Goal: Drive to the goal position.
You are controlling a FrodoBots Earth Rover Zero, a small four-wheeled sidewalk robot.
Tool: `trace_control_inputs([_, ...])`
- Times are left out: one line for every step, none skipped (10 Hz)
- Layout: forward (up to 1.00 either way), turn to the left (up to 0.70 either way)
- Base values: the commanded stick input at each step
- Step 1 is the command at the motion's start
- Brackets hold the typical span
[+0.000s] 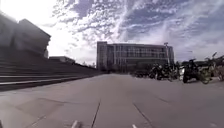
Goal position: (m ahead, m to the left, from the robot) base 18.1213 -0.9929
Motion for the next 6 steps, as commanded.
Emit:
trace_control_inputs([0.70, 0.00])
trace_control_inputs([0.70, 0.00])
trace_control_inputs([0.70, 0.00])
trace_control_inputs([0.70, 0.00])
trace_control_inputs([0.70, 0.00])
trace_control_inputs([0.70, 0.00])
